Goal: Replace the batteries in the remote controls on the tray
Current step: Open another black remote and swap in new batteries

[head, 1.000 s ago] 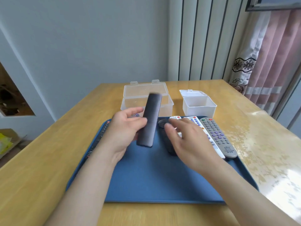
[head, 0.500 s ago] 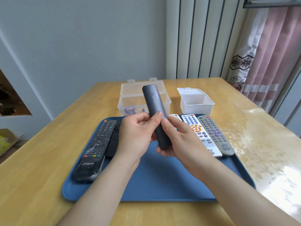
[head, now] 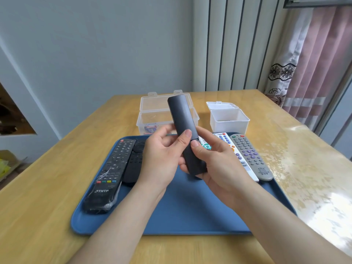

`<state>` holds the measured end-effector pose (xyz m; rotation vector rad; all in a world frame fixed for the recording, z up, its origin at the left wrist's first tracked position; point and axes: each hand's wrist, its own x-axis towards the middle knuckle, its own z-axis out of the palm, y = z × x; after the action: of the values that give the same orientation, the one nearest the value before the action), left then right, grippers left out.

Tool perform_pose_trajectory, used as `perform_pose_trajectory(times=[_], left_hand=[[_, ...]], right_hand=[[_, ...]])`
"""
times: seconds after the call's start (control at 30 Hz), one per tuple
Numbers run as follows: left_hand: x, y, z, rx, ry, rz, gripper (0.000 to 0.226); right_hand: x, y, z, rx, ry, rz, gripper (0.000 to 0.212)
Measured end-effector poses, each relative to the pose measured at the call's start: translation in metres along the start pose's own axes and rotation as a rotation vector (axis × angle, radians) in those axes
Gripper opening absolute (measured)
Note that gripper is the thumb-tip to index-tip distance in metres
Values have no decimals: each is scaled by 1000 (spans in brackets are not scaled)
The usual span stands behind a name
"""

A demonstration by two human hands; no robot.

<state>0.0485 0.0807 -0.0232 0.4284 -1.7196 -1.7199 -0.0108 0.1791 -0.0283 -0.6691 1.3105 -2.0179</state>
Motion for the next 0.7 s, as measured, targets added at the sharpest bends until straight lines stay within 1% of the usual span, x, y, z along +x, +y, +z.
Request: perform_pose_trajectory(times=[0.03,0.1,0.13,0.17,0.23,0.27,0.33,0.37,0.43,0.5,0.57,0.63,0.67,0.7], left_hand=[[0,-1,-1,99,6,93,31],[1,0,-7,440,-11,378,47],[1,1,-8,622,-56,516,52],[1,1,-9,770,-114,610,57],[0,-3,-7,914,-209,665,58],[-1,-4,-6,944,-216,688,55],[0,-7,-7,983,-195,750,50],[0,-7,-8,1000,-186,781,49],[0,-5,-7,1017,-173,854,45],[-5,-2,-3,971,-145,902,35],[-7,3,-1,783,-74,819,24],[-3,8,-6,621,34,701,20],[0,10,-11,582,43,632,22],[3,12,-16,558,-10,534,25]], right_hand=[[1,-1,-1,27,25,-5,33],[4,-4,-3,95,60,8,34],[6,-6,-4,128,65,21,34],[7,-9,-5,148,64,36,33],[9,-13,-10,142,74,88,30],[9,-15,-11,124,84,120,33],[10,-15,-12,115,97,160,43],[10,-15,-12,138,109,161,42],[10,-14,-13,170,157,131,34],[10,-13,-14,194,185,104,31],[10,-13,-14,218,184,100,32],[11,-14,-15,207,199,96,33],[11,-15,-16,190,208,93,34],[11,-16,-16,175,212,89,35]])
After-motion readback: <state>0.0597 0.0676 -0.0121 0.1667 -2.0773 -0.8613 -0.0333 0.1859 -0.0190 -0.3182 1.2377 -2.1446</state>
